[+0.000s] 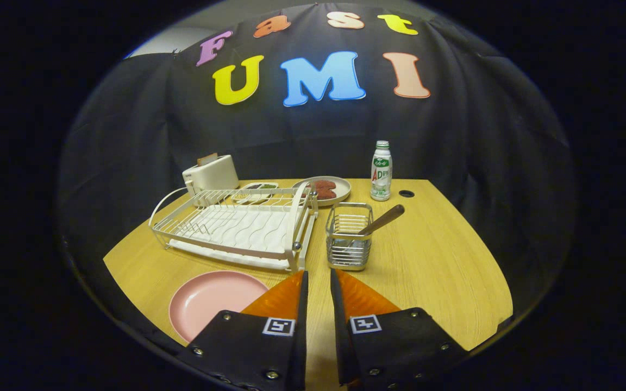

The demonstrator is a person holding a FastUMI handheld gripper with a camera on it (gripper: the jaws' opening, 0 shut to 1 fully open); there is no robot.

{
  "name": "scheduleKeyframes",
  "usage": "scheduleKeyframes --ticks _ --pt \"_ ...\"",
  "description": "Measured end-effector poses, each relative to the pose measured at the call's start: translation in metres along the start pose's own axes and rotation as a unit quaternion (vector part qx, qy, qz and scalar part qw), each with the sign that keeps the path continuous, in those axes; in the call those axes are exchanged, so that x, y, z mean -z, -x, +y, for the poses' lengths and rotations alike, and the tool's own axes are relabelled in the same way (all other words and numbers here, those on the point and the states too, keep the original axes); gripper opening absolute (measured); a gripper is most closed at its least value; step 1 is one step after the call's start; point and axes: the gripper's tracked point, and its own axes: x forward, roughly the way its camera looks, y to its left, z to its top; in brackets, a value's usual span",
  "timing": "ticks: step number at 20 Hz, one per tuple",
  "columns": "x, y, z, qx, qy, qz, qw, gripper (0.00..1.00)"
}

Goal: Take the plate from the dish rack, then take the spoon from the basket and place it into the plate.

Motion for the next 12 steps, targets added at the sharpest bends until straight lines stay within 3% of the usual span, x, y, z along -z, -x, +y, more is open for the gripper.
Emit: scheduleKeyframes --ticks 5,12 --pt "-0.042 -0.002 -0.050 0.046 -0.013 -0.076 0.996 0.23" --pt "-0.062 -0.038 -0.081 0.048 -0.022 -0.104 0.993 0.27"
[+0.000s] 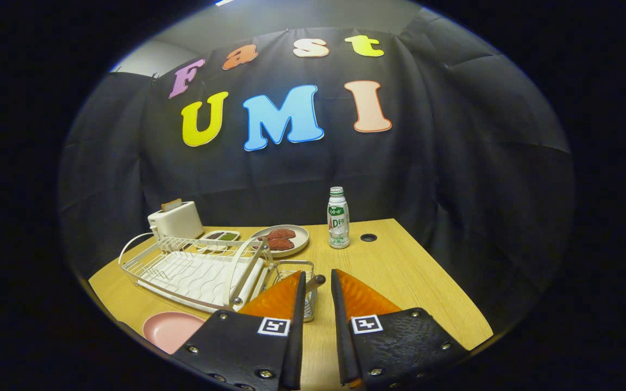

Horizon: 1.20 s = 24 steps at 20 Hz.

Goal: Take the plate from the dish rack, then take the spoon from the basket and place it into the plate.

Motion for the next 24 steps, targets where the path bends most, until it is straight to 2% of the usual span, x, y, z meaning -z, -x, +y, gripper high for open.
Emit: scheduleKeyframes --ticks 10,15,17,18,19,21,22,23,24 --pt "0.025 -0.053 0.007 -0.046 -0.041 0.012 0.998 0.27" --pt "0.014 -0.065 0.009 -0.052 -0.051 -0.009 0.997 0.27" --pt "0.017 -0.066 0.013 -0.054 -0.047 -0.004 0.997 0.20" --pt "0.017 -0.057 0.015 -0.056 -0.048 -0.003 0.997 0.21" --pt "0.018 -0.067 0.017 -0.055 -0.047 0.001 0.997 0.14" --pt "0.018 -0.066 0.025 -0.062 -0.045 0.011 0.997 0.13" --pt "0.013 -0.065 0.024 -0.052 -0.042 0.008 0.998 0.13" --pt "0.011 -0.065 0.027 -0.051 -0.040 0.010 0.998 0.06" --pt "0.009 -0.062 0.030 -0.058 -0.038 0.011 0.998 0.06"
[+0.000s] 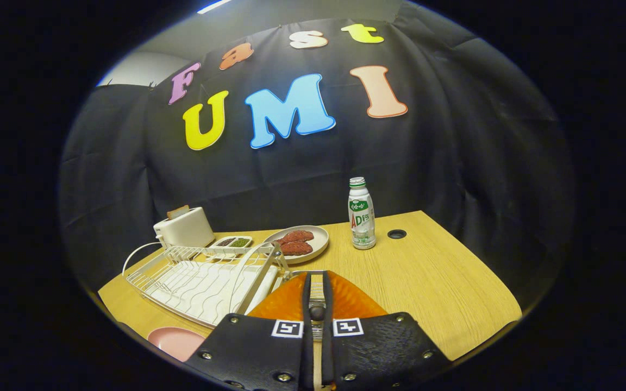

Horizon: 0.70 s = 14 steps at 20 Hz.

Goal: Take the plate from the dish rack, then take the spoon from the basket and place it into the plate.

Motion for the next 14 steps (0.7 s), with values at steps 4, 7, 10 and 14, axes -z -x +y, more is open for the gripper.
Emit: scheduleKeyframes --ticks 4,7,10,14 --pt "-0.013 0.000 0.004 0.004 0.010 0.009 1.000 0.06" --pt "-0.022 0.001 -0.001 0.007 0.003 0.014 1.000 0.06" --pt "-0.027 -0.002 -0.003 0.013 -0.006 0.021 1.000 0.03" --pt "-0.055 0.002 0.002 0.020 0.015 0.006 1.000 0.03"
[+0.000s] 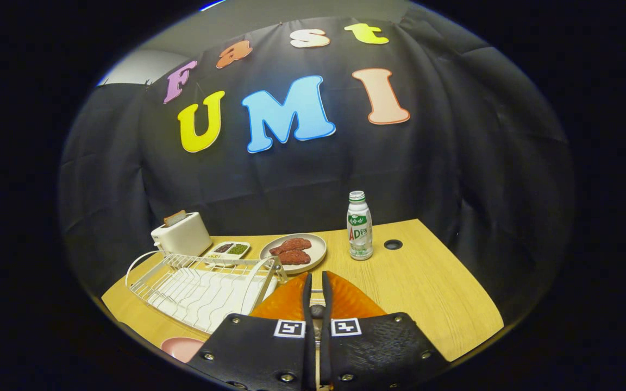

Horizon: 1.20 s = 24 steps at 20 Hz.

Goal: Take the plate from the dish rack, then take the spoon from the basket and place it into the plate.

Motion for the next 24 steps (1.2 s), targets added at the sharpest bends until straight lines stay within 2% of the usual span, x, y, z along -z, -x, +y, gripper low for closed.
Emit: scheduleKeyframes --ticks 12,17,21,24 --pt "-0.085 0.061 0.033 0.028 0.054 -0.030 0.998 0.03" --pt "-0.093 0.085 0.065 0.033 0.049 -0.034 0.998 0.03" --pt "-0.082 0.106 0.093 0.034 0.049 -0.026 0.998 0.03" --pt "-0.073 0.116 0.114 0.029 0.025 -0.025 0.999 0.03"
